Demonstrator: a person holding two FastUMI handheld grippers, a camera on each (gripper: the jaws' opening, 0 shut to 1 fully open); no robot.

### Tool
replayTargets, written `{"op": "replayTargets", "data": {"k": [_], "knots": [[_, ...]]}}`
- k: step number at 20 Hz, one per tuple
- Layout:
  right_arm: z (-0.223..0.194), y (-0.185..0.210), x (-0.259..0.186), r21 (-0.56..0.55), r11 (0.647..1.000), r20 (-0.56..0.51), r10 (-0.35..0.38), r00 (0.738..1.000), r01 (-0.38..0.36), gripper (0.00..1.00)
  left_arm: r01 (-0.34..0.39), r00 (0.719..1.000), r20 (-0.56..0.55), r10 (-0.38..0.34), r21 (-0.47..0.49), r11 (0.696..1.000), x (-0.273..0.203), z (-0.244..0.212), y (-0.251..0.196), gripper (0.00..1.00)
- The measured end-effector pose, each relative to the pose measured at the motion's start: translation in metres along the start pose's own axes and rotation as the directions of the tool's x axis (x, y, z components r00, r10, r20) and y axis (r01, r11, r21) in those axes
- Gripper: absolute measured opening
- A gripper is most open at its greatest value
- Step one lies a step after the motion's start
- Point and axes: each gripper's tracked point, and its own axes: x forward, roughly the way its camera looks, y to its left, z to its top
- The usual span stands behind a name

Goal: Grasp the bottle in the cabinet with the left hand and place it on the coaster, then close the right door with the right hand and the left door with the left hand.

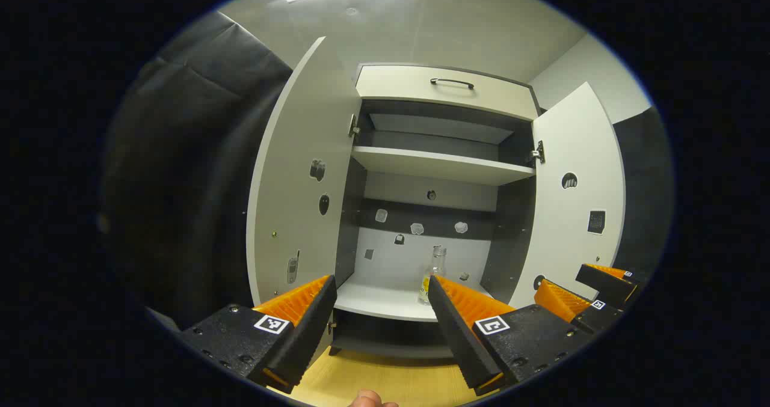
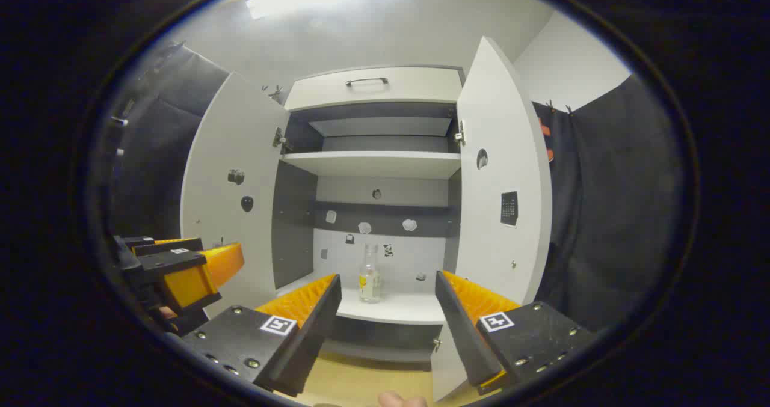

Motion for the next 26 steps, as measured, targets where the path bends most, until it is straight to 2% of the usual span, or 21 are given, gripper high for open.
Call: {"op": "replayTargets", "data": {"k": [8, 9, 10, 23, 26], "knots": [[-0.002, -0.01, 0.002, 0.008, 1.0, -0.007, -0.02, 1.0, 0.02, 0.95, 0.004, 1.0, 0.016, -0.004, 0.032, 0.999, -0.001, 0.002, -0.011, 0.96], [-0.001, -0.011, 0.003, 0.009, 1.0, -0.004, -0.023, 1.0, 0.023, 0.95, 0.003, 1.0, 0.018, -0.004, 0.03, 1.0, 0.0, 0.003, -0.011, 1.0], [0.001, -0.012, 0.003, 0.012, 1.0, -0.002, -0.026, 1.0, 0.026, 0.95, 0.004, 1.0, 0.018, -0.005, 0.027, 1.0, 0.001, 0.003, -0.013, 0.96], [-0.002, -0.021, 0.003, 0.021, 0.998, 0.008, -0.052, 0.999, 0.051, 0.92, 0.0, 1.0, 0.01, -0.001, 0.044, 0.999, 0.002, 0.0, -0.016, 0.96], [-0.002, -0.021, 0.003, 0.018, 0.999, 0.008, -0.052, 0.999, 0.051, 0.95, 0.002, 1.0, 0.002, -0.002, 0.045, 0.999, 0.003, -0.003, -0.017, 0.96]]}}
